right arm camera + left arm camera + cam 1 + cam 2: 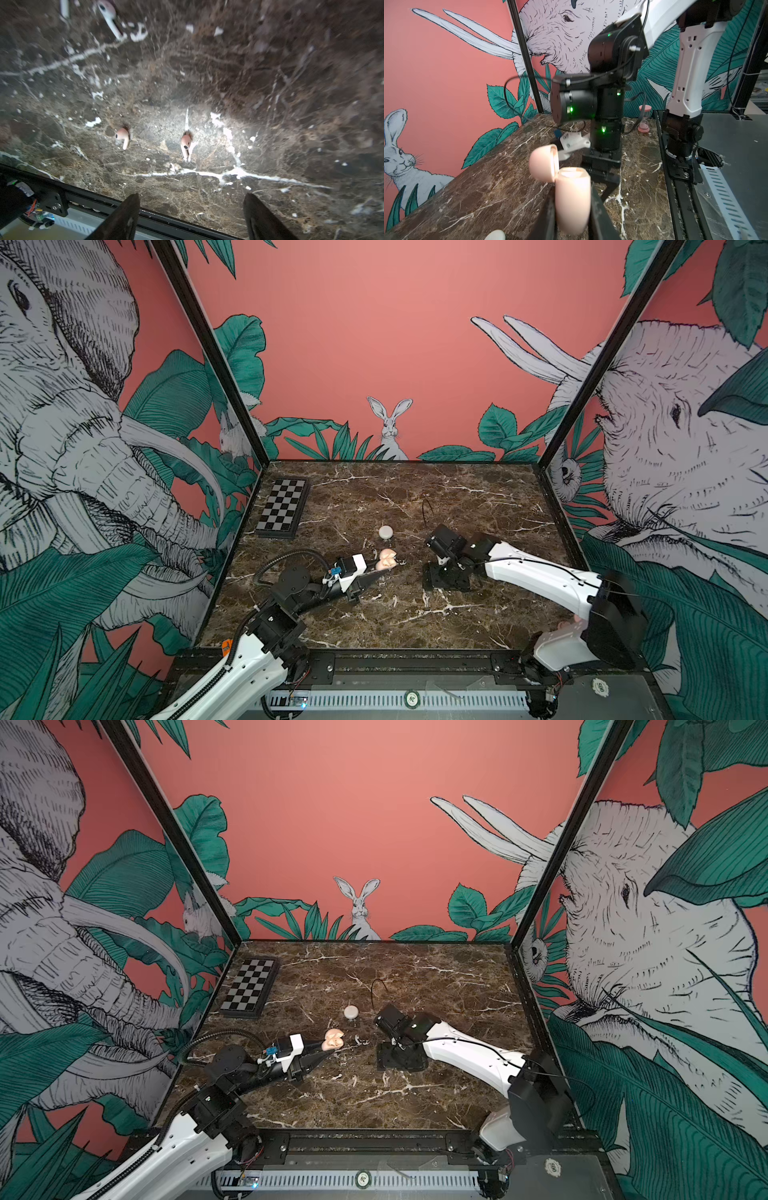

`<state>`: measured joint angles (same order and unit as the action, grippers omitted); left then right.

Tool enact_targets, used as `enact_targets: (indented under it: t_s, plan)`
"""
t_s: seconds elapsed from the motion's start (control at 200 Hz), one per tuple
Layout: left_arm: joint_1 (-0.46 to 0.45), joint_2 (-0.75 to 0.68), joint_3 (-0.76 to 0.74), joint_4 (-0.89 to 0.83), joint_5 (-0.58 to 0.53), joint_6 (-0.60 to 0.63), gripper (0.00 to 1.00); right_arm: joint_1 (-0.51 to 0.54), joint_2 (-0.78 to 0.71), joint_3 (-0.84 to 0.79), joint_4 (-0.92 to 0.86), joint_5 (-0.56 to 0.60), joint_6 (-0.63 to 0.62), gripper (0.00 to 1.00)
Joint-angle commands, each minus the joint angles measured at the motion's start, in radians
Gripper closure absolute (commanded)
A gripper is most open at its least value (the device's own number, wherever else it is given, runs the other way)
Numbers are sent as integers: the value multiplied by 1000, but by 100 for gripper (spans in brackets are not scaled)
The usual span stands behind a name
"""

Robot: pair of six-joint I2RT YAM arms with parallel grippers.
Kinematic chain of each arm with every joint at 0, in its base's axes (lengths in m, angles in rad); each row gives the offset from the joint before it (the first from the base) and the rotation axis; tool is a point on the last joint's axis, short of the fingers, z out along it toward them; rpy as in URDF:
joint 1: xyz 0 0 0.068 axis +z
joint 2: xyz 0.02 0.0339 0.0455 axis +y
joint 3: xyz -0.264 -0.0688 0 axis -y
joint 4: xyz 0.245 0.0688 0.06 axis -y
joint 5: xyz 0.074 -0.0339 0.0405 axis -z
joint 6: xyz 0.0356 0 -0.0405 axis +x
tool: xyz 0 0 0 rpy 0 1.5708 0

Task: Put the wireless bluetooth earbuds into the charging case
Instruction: 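Move the right gripper over the white earbuds on the table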

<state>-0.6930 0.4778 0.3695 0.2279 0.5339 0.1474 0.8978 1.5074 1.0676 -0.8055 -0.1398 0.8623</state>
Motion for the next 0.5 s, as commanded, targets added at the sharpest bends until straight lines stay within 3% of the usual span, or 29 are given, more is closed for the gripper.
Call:
enact_targets:
  t_s: [0.0,0.49]
  plan:
    - [-2,-21,17,-10,14,27,100,37,43,34,-25,-8,39,29]
    - [-41,-60,23,-38,23,54,100,49,244,104,-52,21,1,53]
